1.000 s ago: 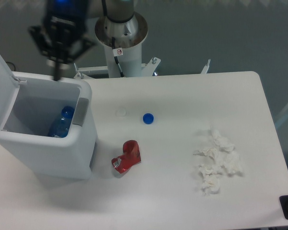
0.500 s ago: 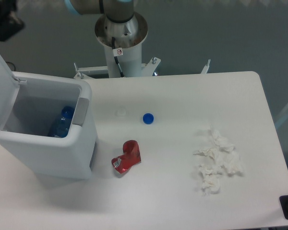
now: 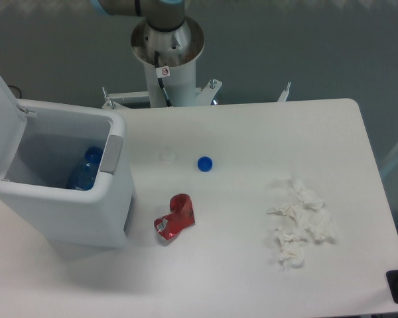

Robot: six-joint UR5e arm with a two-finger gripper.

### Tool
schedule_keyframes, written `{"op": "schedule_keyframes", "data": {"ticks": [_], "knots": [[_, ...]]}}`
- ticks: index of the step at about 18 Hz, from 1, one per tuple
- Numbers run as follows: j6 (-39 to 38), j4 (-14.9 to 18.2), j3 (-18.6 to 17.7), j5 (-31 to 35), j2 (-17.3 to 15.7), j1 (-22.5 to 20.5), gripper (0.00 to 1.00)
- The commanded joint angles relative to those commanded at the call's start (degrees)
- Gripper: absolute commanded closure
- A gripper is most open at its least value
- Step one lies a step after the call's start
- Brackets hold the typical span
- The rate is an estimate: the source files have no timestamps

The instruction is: Close the trash can

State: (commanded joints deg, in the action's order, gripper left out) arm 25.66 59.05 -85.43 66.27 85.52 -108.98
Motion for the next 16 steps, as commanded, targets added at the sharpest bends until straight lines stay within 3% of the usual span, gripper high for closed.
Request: {"op": "schedule_keyframes", "data": {"ticks": [8,16], "knots": [[0.36,2.38,-0.53,7.73,-0.26,-0.44,1.00],[1.68,2.21,-0.35,8.61,-2.02,-4.39,1.00]]}}
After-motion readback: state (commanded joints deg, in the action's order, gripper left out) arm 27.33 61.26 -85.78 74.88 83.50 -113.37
